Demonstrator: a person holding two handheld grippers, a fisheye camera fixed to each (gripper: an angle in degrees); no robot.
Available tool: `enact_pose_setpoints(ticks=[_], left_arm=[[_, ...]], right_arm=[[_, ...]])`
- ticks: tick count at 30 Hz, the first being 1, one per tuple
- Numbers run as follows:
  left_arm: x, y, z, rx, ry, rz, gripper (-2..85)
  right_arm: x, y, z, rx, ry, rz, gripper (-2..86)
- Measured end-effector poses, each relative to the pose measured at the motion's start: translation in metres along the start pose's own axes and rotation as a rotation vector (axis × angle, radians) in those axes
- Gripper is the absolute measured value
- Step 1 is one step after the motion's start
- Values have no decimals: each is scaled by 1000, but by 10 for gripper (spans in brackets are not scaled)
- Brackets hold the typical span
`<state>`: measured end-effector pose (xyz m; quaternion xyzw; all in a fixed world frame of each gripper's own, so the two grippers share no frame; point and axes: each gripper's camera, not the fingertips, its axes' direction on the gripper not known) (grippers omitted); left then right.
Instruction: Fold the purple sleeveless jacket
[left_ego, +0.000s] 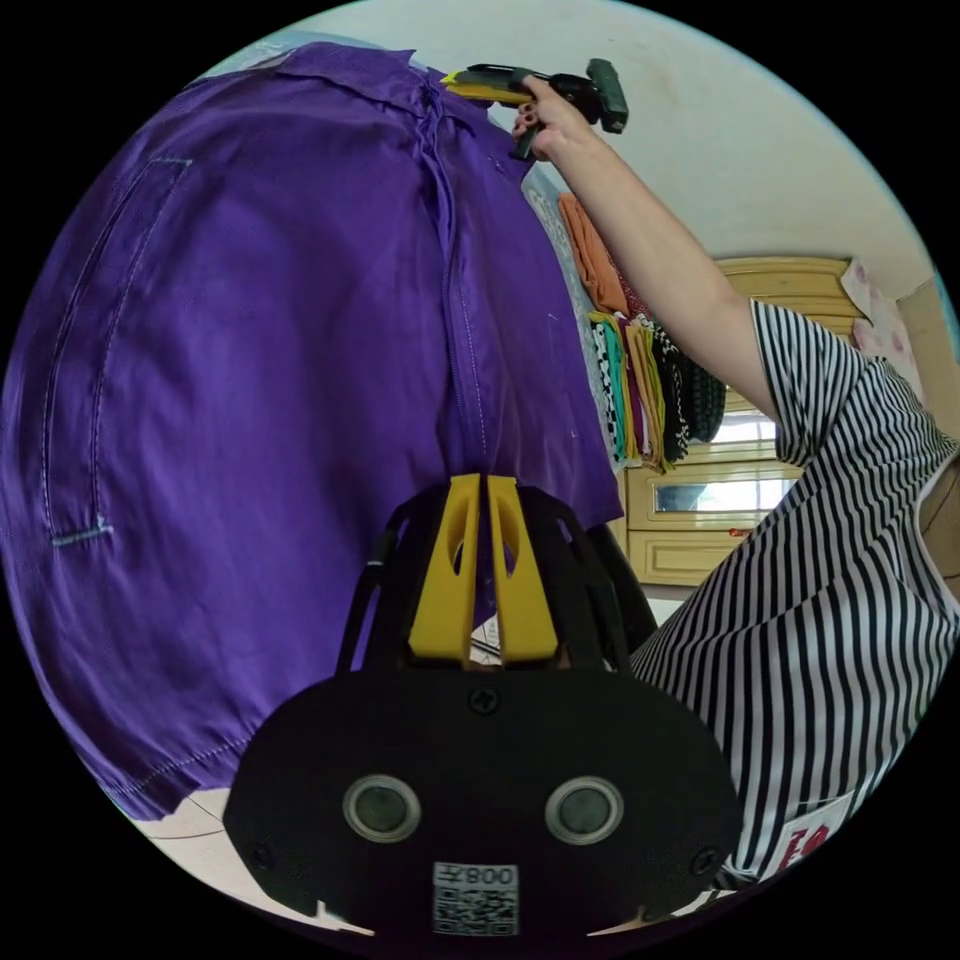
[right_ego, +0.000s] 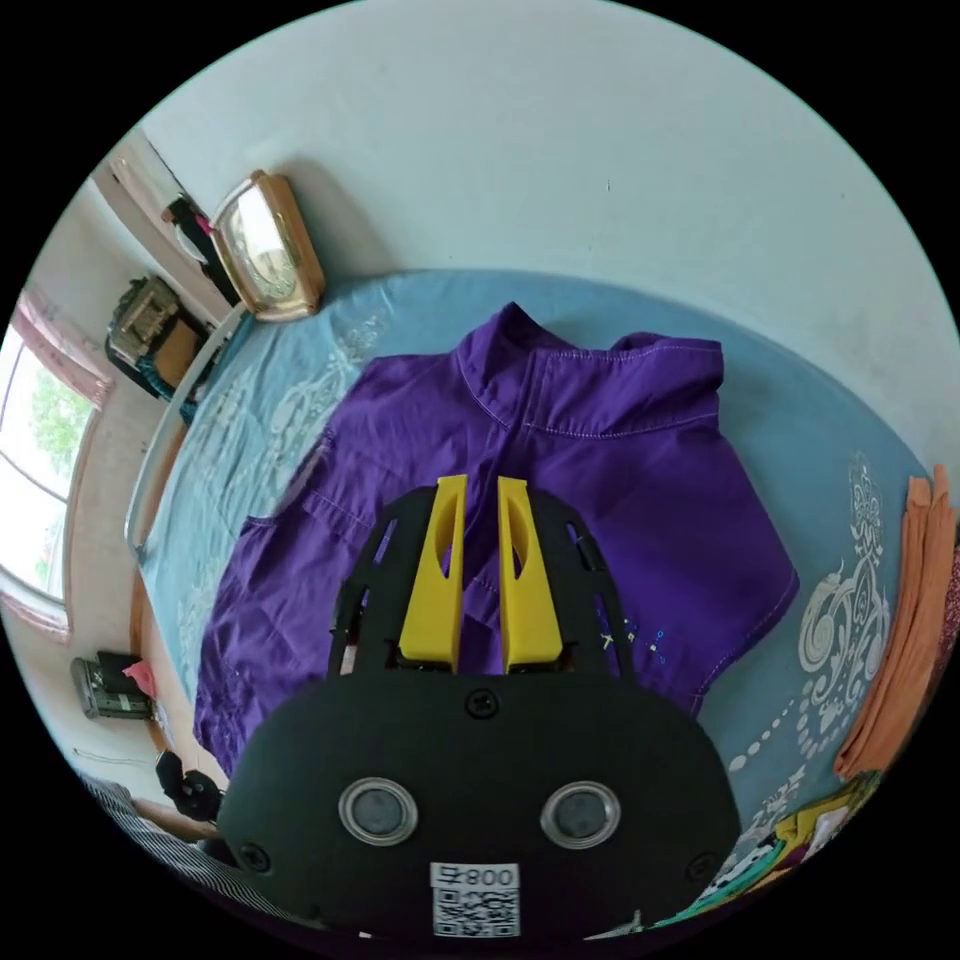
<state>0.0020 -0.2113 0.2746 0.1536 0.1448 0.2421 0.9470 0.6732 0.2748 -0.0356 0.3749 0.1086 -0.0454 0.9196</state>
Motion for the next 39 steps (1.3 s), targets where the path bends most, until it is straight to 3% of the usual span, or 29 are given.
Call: enact_pose_setpoints(ticks=[4, 8, 13, 19, 27, 29, 33, 39], left_arm=[[2, 5, 2, 5, -2, -10, 14], [7, 10, 5, 1, -20, -17, 14], [18, 16, 5, 9, -45, -16, 15], [34, 25, 10, 27, -88, -1, 15], [72, 42, 7, 72, -171, 40, 15], [80, 45, 8, 68, -226, 51, 15], [84, 54, 21, 14, -320, 50, 14], [80, 70, 20, 17, -332, -14, 22]], right_arm=[[-2, 25, -8, 44, -59, -47, 27], [-1, 25, 45, -169, 6, -13, 5], [-2, 41, 31, -151, 2, -1, 0], [-13, 145, -41, -123, -93, -80, 0], [-85, 362, -71, -405, -223, -67, 1], [-97, 387, -72, -421, -268, -50, 1], [-111, 421, -55, -479, -122, -78, 1], [-115, 438, -60, -497, -86, -101, 1]])
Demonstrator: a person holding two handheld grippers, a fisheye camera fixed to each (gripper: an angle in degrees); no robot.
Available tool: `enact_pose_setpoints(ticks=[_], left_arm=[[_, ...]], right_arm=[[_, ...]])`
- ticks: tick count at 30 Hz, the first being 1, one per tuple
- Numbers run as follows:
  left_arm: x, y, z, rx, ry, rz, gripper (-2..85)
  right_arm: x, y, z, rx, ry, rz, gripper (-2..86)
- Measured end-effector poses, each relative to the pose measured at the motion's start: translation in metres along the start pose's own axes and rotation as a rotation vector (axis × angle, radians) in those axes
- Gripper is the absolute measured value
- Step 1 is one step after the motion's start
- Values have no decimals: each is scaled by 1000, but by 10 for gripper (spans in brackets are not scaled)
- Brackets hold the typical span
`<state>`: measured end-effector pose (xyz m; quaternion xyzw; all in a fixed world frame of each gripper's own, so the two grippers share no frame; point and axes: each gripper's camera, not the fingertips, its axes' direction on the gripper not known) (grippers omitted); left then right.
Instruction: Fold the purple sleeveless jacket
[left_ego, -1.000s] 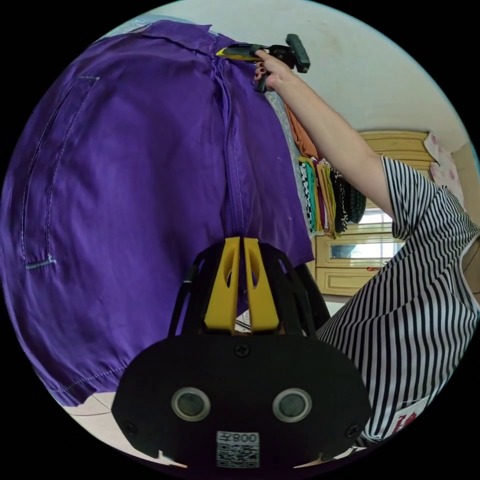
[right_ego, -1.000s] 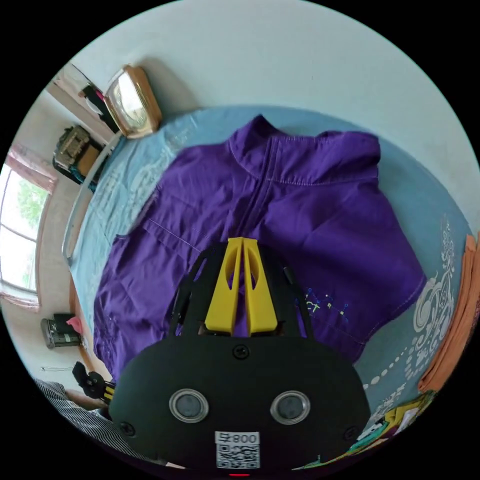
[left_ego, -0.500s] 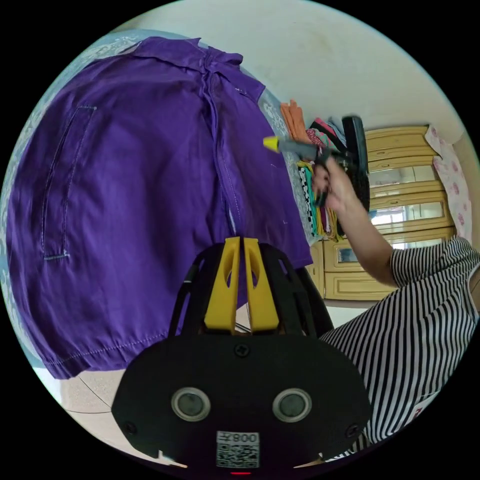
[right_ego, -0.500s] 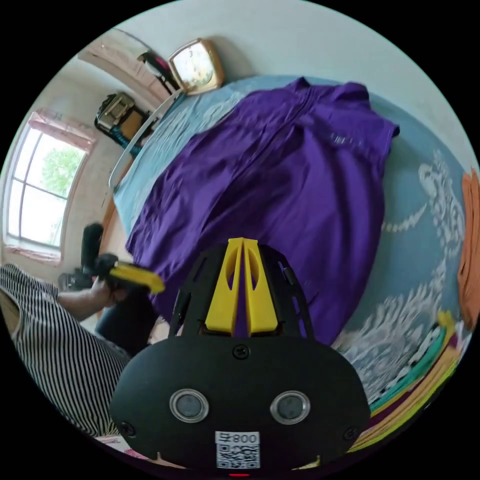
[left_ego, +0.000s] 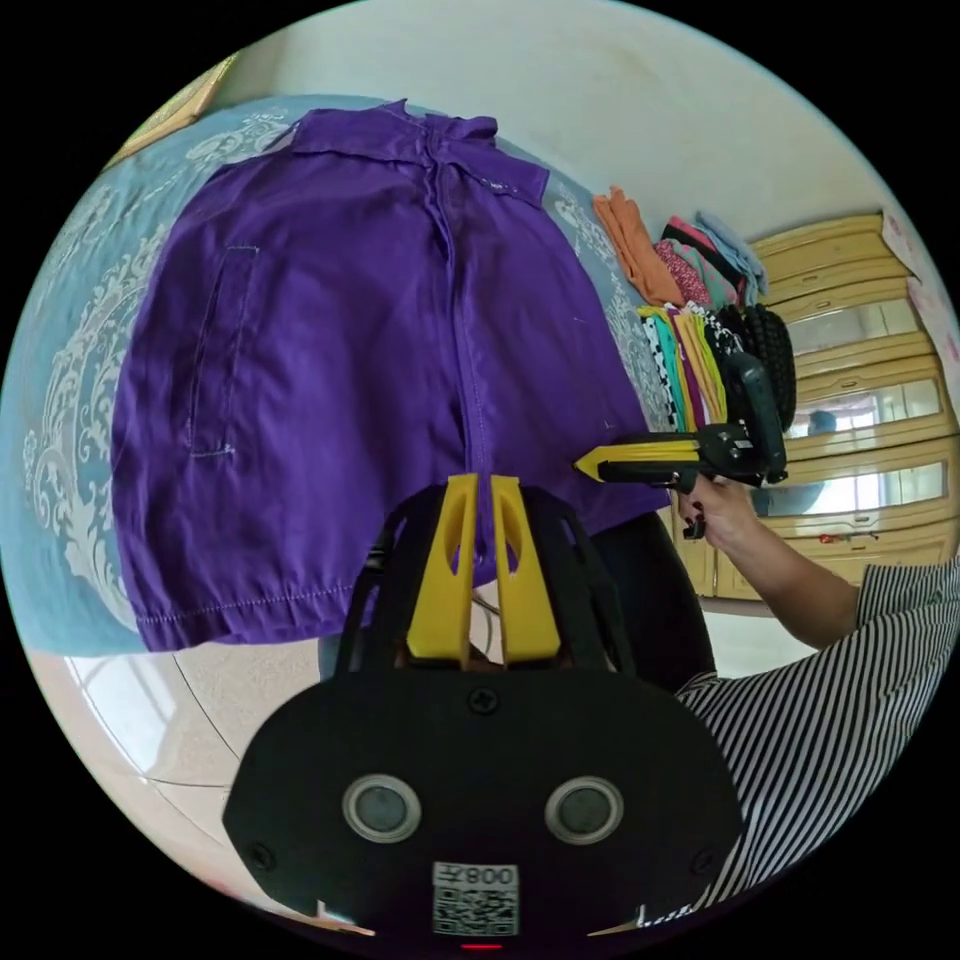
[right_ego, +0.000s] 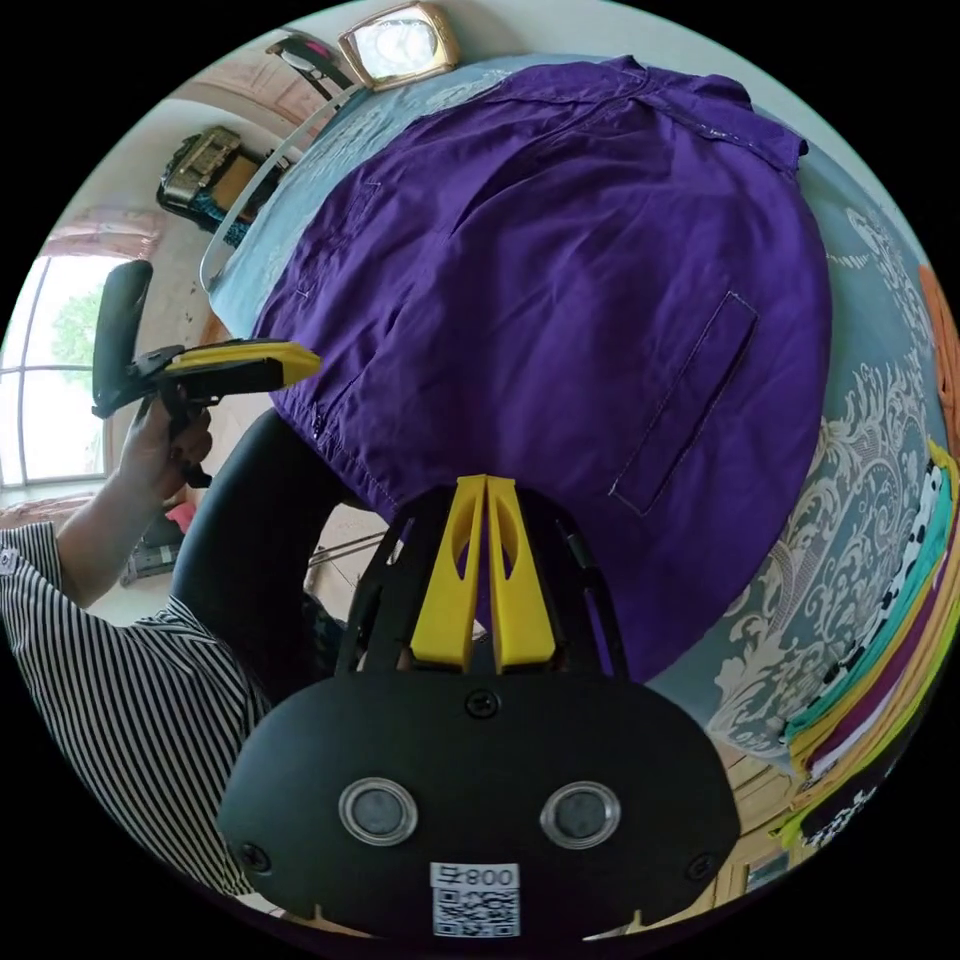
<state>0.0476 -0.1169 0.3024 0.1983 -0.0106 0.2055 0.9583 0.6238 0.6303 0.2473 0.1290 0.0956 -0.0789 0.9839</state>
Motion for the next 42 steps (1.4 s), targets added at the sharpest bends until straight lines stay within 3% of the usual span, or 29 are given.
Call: enact_pose_setpoints(ticks=[4, 19, 29, 34, 42], left_arm=[[-3, 0, 32, -110, 31, -21, 22], [24, -1, 49, -210, -49, 59, 9], [7, -3, 38, -152, -83, 10, 3], [-4, -14, 38, -159, -73, -8, 3], [-77, -10, -33, 44, -91, -181, 16]], right_arm=[[-3, 13, 5, 2, 15, 18, 2], [16, 109, 24, -19, 33, 177, 1], [17, 142, 19, 94, 79, 219, 0], [42, 155, 33, 64, 0, 275, 0], [82, 204, 18, 192, -71, 392, 1]])
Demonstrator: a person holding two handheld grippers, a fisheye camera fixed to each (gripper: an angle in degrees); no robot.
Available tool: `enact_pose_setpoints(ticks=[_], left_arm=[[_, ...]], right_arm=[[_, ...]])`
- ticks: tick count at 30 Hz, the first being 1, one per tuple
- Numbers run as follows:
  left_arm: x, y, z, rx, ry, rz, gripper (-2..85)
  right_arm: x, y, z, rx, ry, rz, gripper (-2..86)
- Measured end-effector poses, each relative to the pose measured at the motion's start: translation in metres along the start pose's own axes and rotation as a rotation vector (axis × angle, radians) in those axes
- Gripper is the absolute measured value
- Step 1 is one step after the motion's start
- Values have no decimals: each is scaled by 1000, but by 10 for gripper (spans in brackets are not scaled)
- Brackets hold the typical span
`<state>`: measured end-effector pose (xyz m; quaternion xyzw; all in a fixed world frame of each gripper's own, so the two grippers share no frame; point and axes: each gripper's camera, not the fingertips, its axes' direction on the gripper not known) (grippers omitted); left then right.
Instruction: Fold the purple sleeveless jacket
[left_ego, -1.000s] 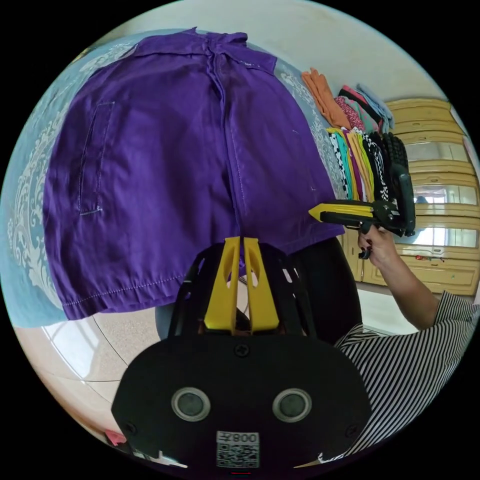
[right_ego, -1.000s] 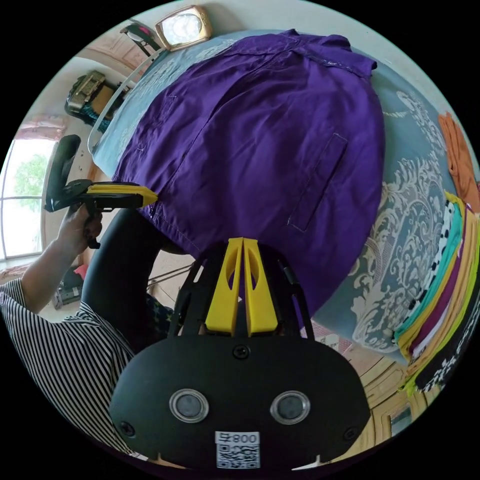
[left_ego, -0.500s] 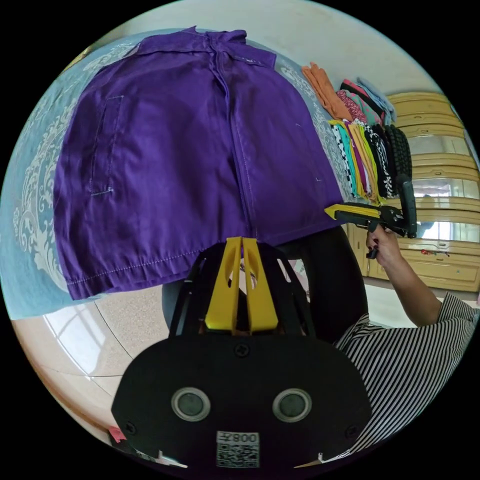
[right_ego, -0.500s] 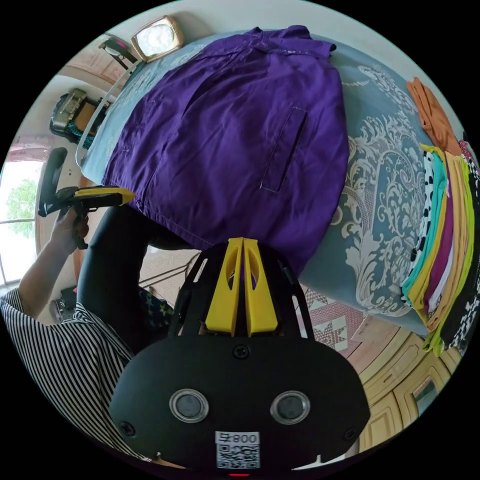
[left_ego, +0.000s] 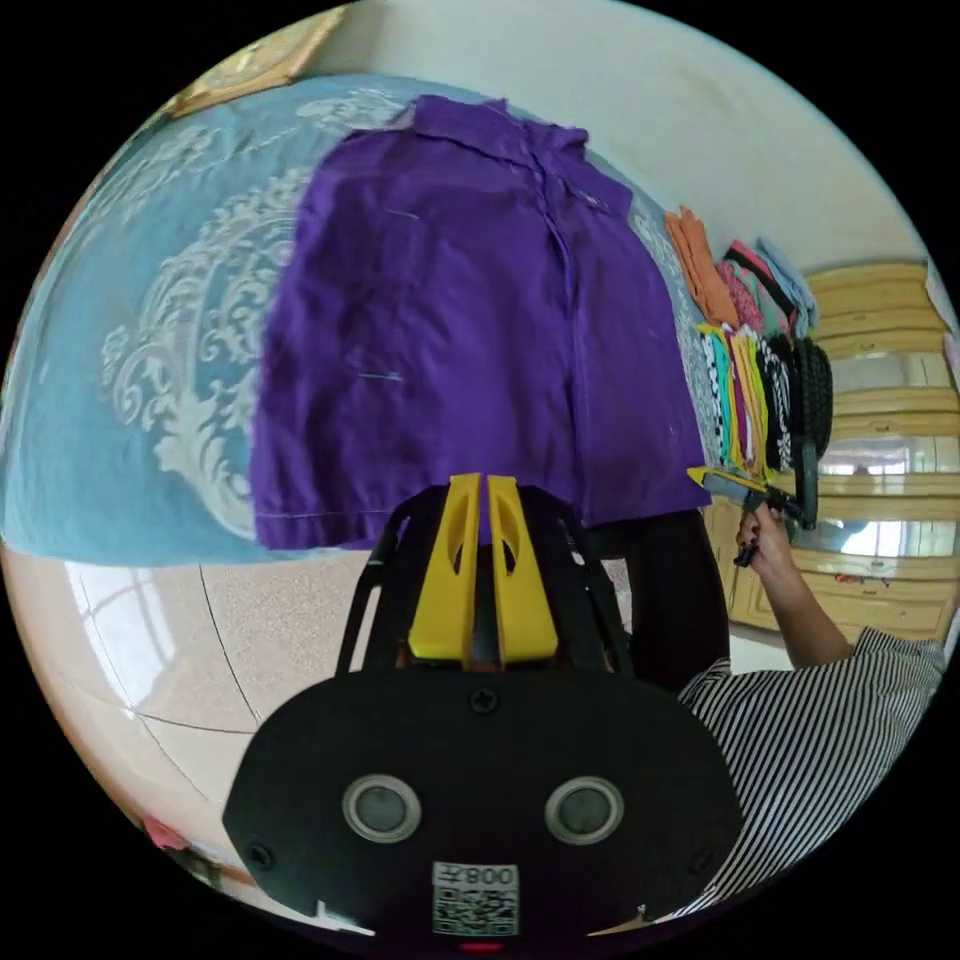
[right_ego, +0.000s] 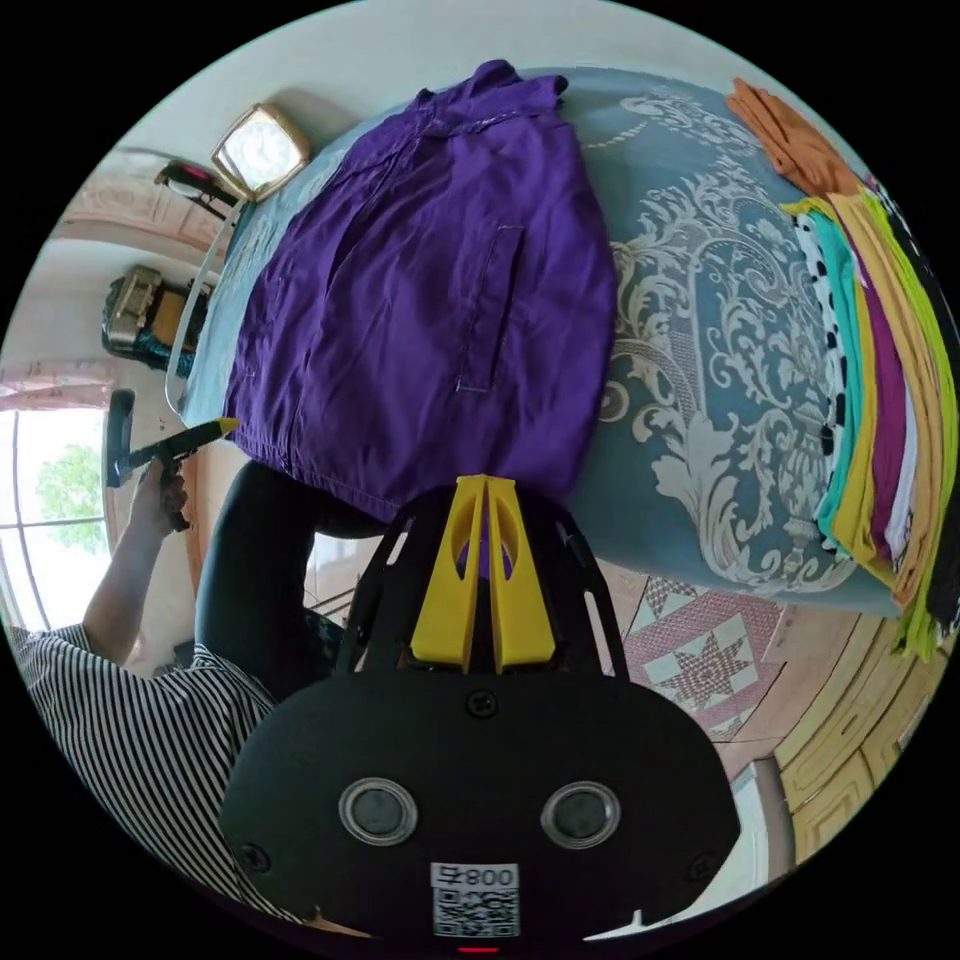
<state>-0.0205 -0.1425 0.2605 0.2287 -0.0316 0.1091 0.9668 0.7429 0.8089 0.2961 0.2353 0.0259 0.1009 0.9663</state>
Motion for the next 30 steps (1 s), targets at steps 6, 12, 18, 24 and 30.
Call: enact_pose_setpoints(ticks=[6, 12, 18, 24, 30], left_arm=[[-66, -4, -20, 86, 31, -180, 27], [-57, -45, -6, 106, 50, -111, 26], [-14, -132, 12, 119, 120, 70, 29], [64, -225, 57, 70, 207, 305, 37], [135, -303, 125, -4, 314, 425, 74]], right_arm=[[48, 11, -9, 45, -45, 103, 1], [67, -20, -17, 101, -36, 86, 1], [95, -94, -37, 190, -33, 65, 1], [150, -169, -35, 218, -104, 139, 1], [151, -181, 1, 177, -252, 68, 1]])
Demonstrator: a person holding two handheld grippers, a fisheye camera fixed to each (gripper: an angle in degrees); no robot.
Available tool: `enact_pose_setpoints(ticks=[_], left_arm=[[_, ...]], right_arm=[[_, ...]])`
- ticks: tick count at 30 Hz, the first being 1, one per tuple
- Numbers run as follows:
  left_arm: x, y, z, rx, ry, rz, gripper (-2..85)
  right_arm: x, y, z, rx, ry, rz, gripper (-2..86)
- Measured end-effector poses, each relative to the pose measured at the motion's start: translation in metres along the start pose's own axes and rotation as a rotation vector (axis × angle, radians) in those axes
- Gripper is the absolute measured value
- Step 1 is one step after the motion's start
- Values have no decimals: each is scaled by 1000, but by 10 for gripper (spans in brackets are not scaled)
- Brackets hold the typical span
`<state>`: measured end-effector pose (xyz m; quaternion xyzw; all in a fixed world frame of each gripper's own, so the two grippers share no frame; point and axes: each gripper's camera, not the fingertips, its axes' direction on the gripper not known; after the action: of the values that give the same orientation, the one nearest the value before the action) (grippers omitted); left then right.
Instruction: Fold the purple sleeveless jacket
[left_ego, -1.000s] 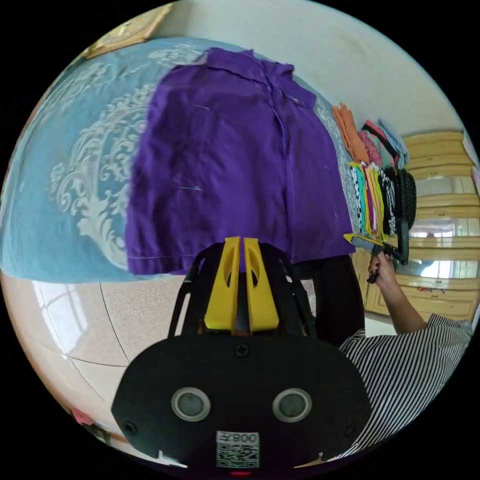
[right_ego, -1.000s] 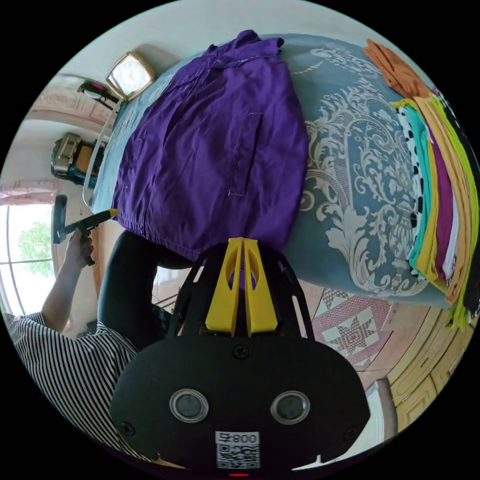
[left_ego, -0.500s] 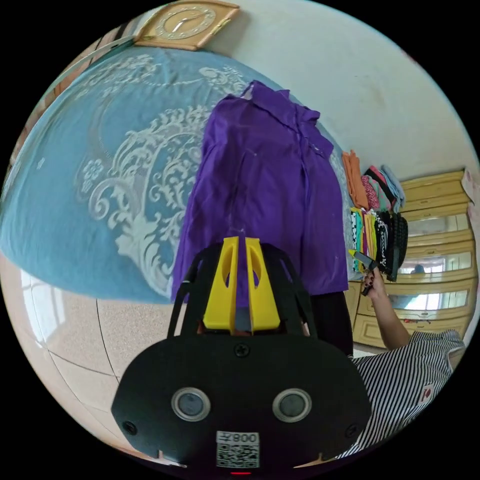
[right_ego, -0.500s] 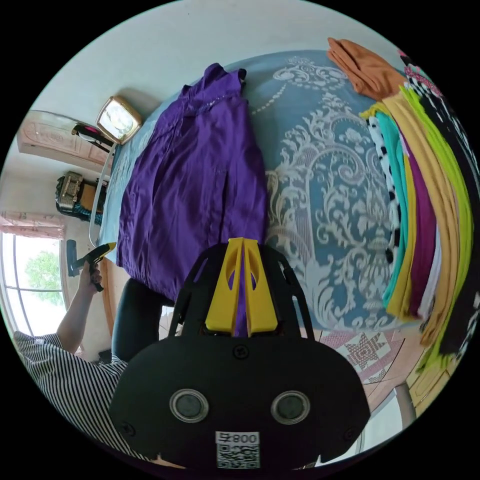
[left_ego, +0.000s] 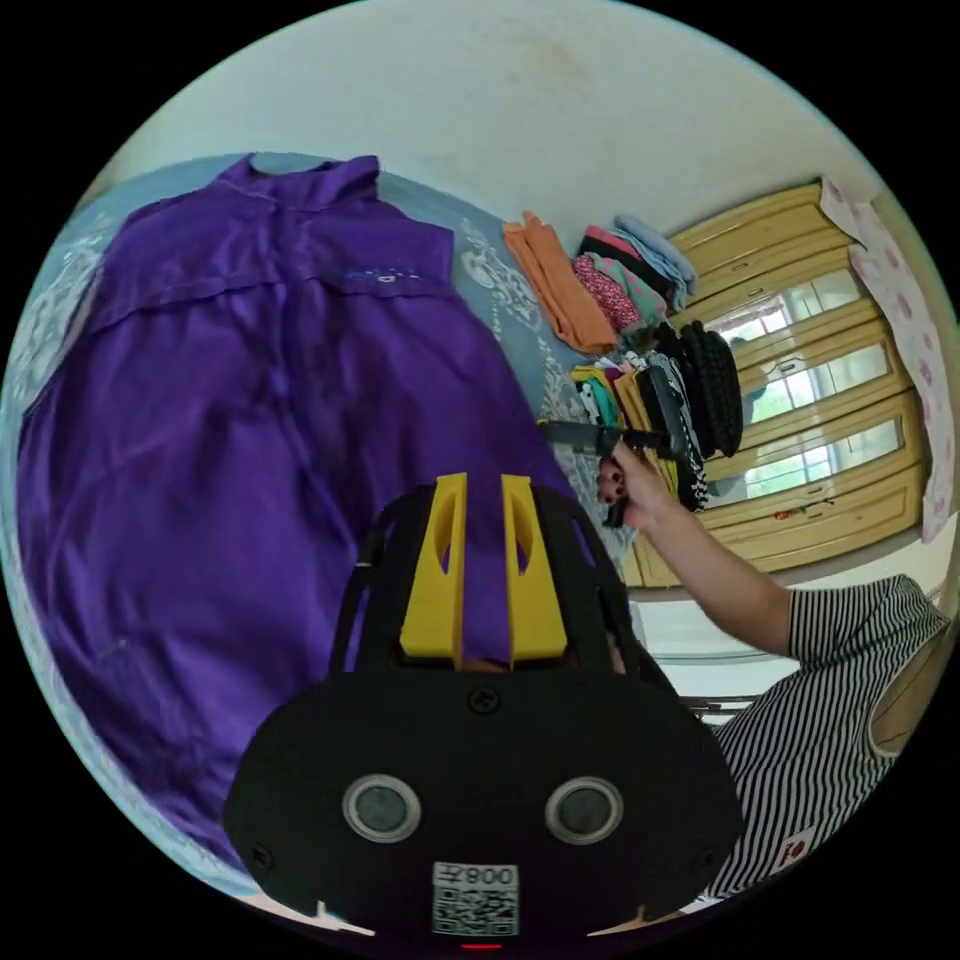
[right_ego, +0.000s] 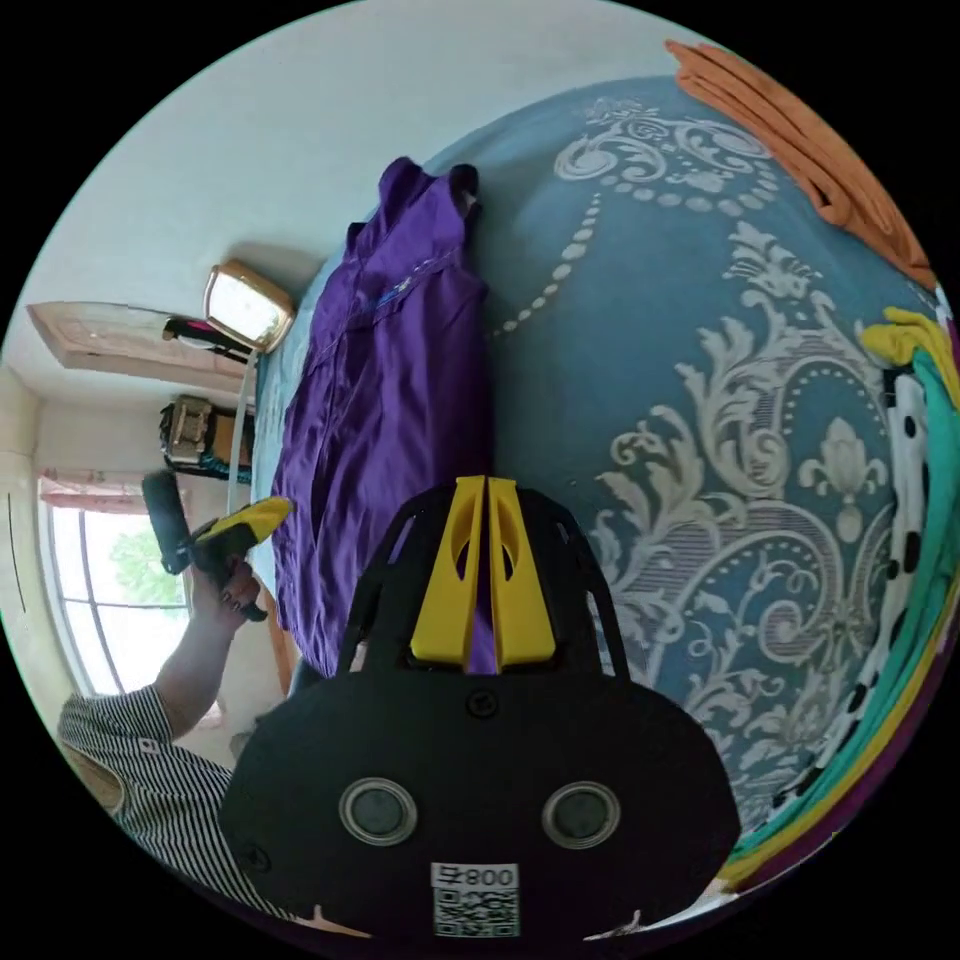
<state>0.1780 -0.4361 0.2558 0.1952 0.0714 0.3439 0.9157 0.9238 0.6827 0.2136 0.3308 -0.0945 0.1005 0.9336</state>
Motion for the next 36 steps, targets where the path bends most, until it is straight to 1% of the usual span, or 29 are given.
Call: enact_pose_setpoints(ticks=[4, 6, 7, 9, 10, 13, 15, 16, 18, 21, 28, 30, 34, 36], left_arm=[[0, -55, 37, -19, 9, 7, 97], [-1, -84, 59, -60, -84, 24, 95], [-2, -90, 63, -73, -119, 27, 92], [-14, -106, 78, -127, -265, -11, 47], [-18, -108, 79, -130, -275, -15, 37], [-43, -110, 67, -45, -133, -62, 16], [-67, -109, 58, 10, 9, -112, 11], [-73, -109, 56, 18, 31, -126, 10], [-93, -112, 52, 44, 104, -157, 8], [-112, -118, 49, 67, 171, -170, 6], [-140, -139, 49, 62, 203, -168, 7], [-149, -147, 48, 62, 209, -166, 8], [-161, -158, 45, 64, 212, -154, 11], [-169, -164, 37, 89, 216, -143, 13]], right_arm=[[-26, 10, 5, 37, 38, -104, 1], [-36, 10, 6, 58, 127, -149, 1], [-36, 9, 7, 62, 132, -154, 1], [-33, 7, 6, 58, 87, -161, 2], [-31, 6, 4, 58, 76, -164, 2], [-14, 0, -19, 116, 2, -147, 6], [12, -14, -37, 181, -71, -88, 13], [21, -19, -39, 186, -93, -68, 17], [54, -46, -36, 164, -215, 19, 36], [79, -77, -22, 130, -375, 92, 55], [105, -121, 4, 72, -546, 182, 58], [105, -132, 12, 51, -579, 183, 39], [99, -143, 1, 88, -568, 150, 16], [90, -148, -24, 146, -503, 106, 9]])
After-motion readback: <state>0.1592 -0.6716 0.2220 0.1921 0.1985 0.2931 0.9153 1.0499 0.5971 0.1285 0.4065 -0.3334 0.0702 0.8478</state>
